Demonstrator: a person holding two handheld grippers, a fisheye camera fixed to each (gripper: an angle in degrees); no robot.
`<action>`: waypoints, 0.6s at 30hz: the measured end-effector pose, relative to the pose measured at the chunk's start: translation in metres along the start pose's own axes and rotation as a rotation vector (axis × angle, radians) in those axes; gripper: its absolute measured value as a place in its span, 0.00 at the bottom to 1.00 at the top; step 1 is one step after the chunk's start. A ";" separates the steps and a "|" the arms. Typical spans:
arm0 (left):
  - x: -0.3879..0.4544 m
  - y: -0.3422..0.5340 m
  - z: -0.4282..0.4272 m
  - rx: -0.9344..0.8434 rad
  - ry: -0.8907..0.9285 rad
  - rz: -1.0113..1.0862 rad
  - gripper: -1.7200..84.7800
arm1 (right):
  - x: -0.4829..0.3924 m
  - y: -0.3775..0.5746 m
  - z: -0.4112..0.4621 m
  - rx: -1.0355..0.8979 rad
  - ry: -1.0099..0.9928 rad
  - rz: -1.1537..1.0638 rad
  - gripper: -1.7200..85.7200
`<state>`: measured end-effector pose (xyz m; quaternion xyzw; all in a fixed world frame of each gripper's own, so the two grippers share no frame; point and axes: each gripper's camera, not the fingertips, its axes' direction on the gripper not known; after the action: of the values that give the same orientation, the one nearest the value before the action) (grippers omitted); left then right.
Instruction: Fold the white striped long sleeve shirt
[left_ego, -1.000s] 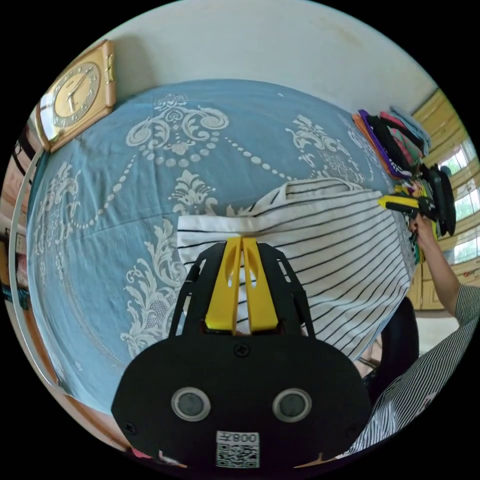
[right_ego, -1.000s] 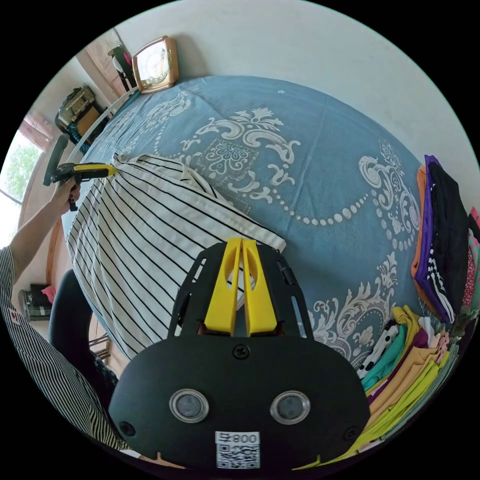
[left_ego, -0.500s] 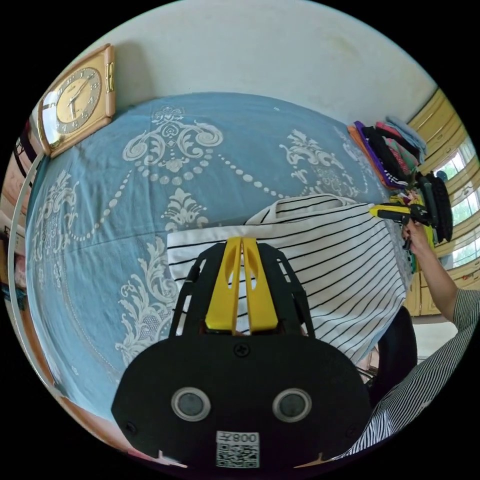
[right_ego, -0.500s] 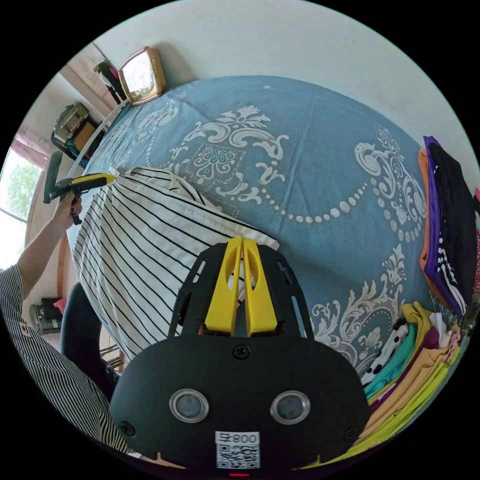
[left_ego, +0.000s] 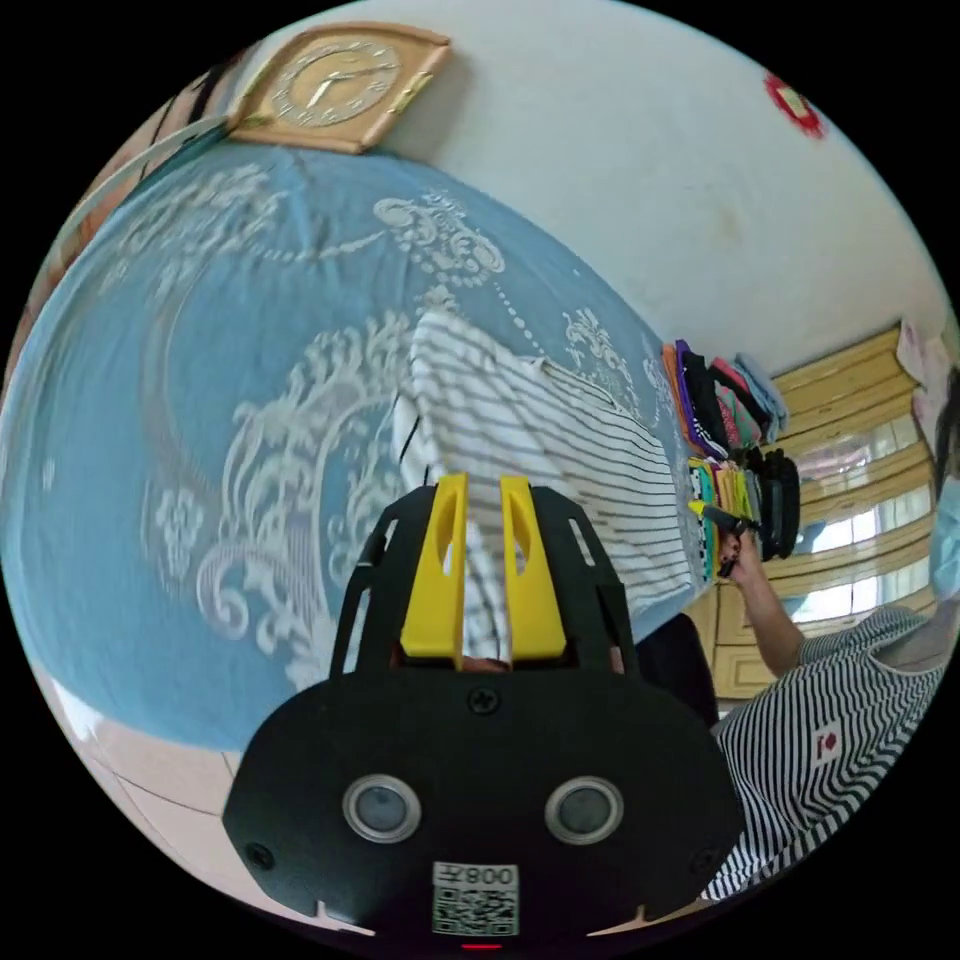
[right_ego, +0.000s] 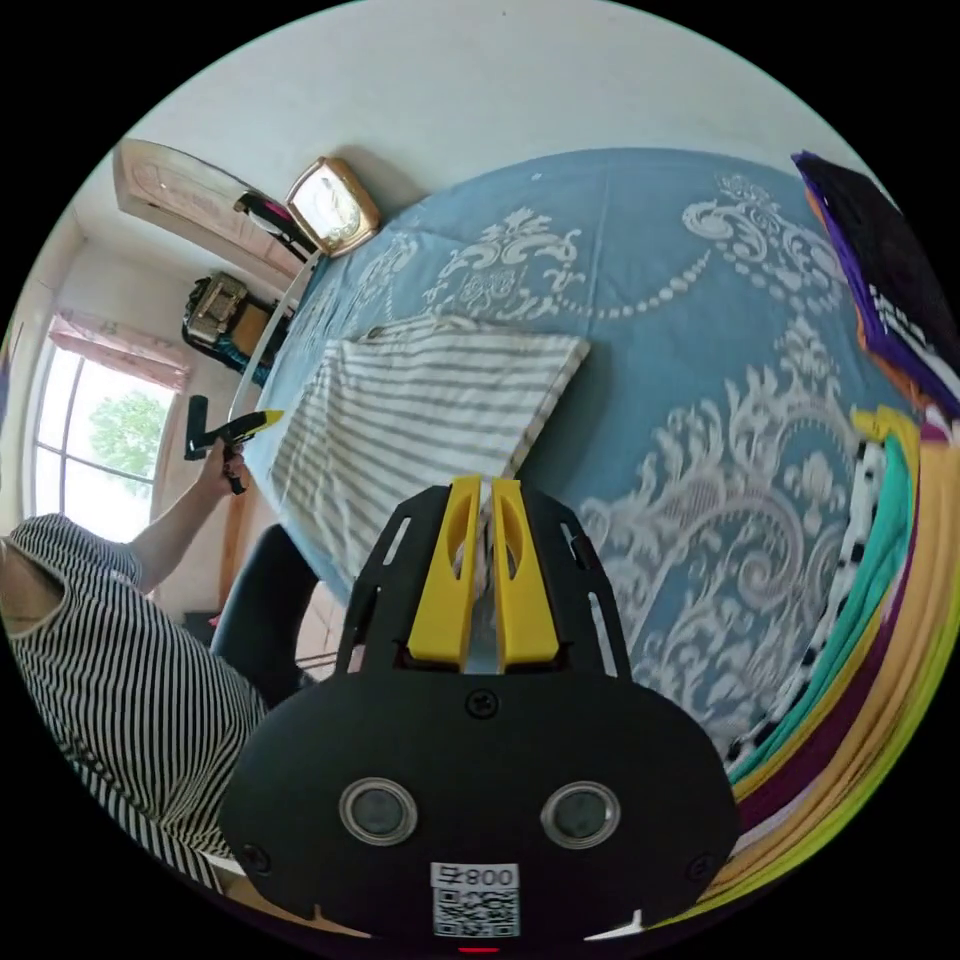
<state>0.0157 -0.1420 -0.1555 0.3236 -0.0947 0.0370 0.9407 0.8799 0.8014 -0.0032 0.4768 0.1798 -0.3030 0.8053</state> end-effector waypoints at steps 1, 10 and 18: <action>-0.013 0.021 -0.007 -0.011 0.026 -0.043 0.11 | -0.006 0.031 0.003 -0.018 -0.019 0.006 0.07; -0.049 0.102 -0.020 -0.084 0.026 -0.133 0.13 | -0.049 0.152 0.042 -0.084 -0.044 -0.014 0.11; -0.039 0.113 -0.015 -0.137 -0.047 -0.063 0.10 | -0.083 0.186 0.066 -0.057 -0.003 0.002 0.08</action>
<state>-0.0354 -0.0438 -0.1067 0.2623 -0.1088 -0.0069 0.9588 0.9403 0.8376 0.1992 0.4534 0.1867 -0.2974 0.8192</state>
